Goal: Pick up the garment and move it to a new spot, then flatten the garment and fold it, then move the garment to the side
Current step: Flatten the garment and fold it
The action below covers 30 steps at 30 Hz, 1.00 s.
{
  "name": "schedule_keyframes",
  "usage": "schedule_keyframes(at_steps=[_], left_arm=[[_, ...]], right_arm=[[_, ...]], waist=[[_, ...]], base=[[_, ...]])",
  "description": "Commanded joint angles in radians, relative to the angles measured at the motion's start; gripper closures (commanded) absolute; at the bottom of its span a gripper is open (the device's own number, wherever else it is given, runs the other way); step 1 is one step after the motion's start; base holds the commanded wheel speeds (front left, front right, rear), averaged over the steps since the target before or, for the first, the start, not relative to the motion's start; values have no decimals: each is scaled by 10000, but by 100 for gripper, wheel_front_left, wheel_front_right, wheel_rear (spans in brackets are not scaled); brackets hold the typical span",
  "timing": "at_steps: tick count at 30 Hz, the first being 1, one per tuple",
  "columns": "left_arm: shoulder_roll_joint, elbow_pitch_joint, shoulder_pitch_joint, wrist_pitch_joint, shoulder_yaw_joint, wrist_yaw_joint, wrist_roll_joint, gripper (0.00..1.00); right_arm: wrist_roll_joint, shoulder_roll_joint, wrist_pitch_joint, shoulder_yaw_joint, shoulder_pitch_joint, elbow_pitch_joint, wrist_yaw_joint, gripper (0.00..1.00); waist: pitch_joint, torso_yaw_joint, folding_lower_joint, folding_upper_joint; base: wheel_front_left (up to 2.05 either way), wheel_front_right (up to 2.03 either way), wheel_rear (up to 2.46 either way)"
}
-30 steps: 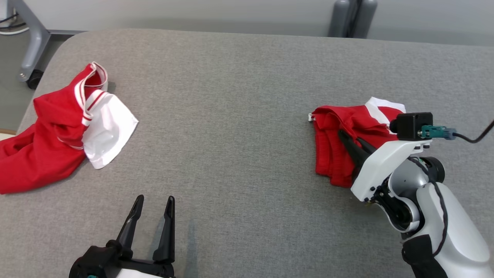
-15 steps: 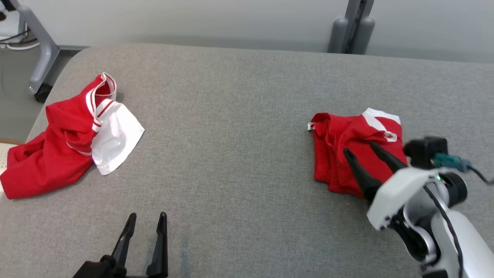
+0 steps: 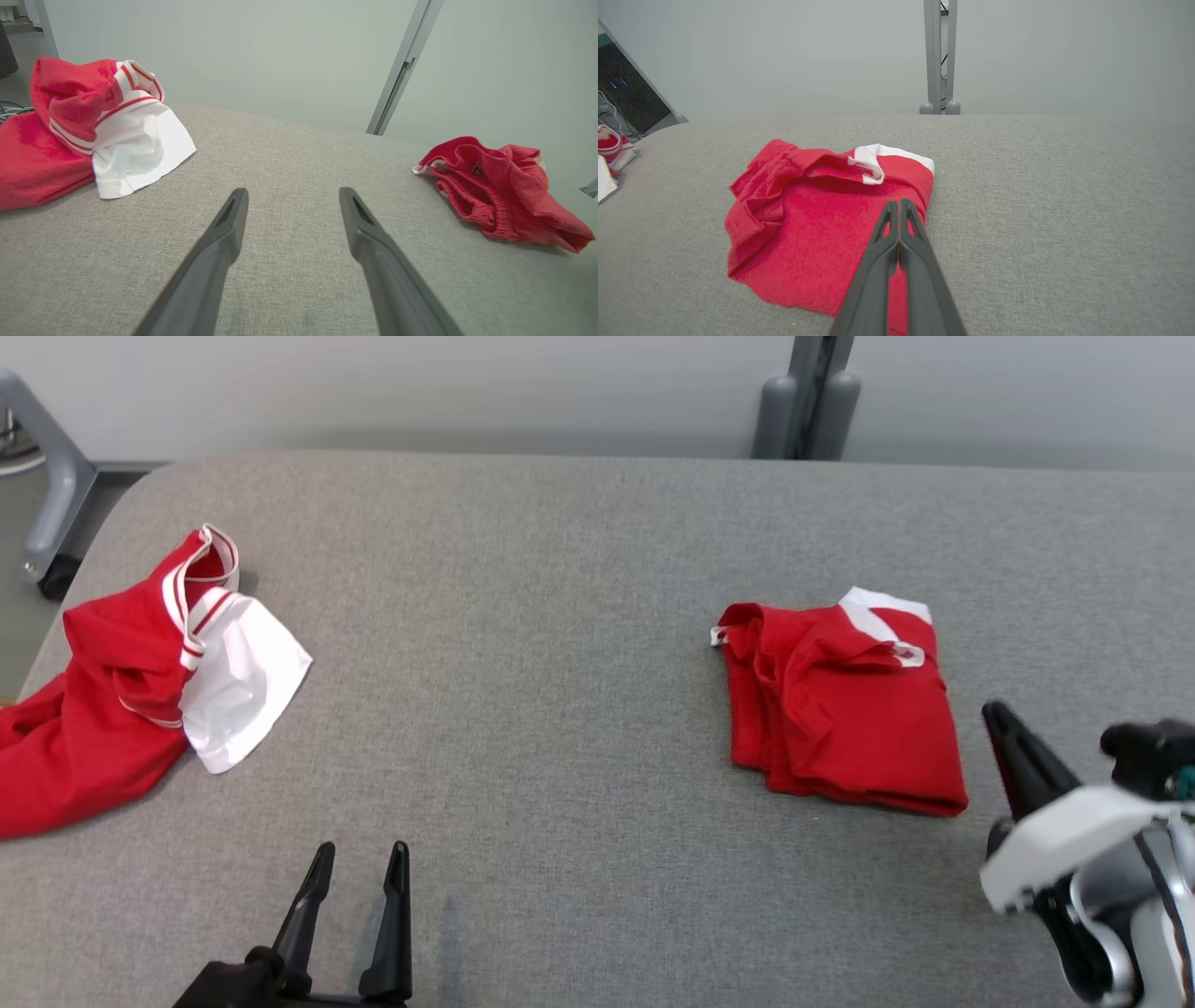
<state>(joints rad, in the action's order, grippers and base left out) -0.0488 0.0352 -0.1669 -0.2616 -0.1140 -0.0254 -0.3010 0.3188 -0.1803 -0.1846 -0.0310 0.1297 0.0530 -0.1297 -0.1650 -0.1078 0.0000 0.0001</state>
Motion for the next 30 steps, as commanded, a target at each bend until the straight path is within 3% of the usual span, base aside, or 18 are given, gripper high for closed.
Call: schedule_keyframes(at_steps=[1, 8, 13, 23, 30], left_arm=[[-38, -21, 270, -49, 3, -47, -22, 0], [-41, 161, 719, -49, -100, -223, 47, 0], [-34, 263, 878, -49, -120, -265, 20, 0], [-36, 412, 852, -49, -406, -115, -218, 0], [-37, 530, 792, -49, -670, -62, -360, 0]], right_arm=[[-127, 142, 101, 163, 489, 298, -10, 100], [-910, 650, 345, 634, 2282, 2986, -12, 100], [-1406, 749, 519, 731, 2924, 4159, -12, 100], [-1669, 987, 824, -270, 4098, 5407, -12, 100], [-1997, 930, 950, -310, 4707, 6074, -12, 100]], waist=[[-263, -115, 0, -1], [-898, -500, 0, -1], [-996, -757, 0, -1], [-751, -1276, 0, -1], [-593, -1785, 0, -1]], base=[[0, 0, 0], [0, 0, 0], [0, 0, 0], [0, 0, 0], [0, 0, 0]])
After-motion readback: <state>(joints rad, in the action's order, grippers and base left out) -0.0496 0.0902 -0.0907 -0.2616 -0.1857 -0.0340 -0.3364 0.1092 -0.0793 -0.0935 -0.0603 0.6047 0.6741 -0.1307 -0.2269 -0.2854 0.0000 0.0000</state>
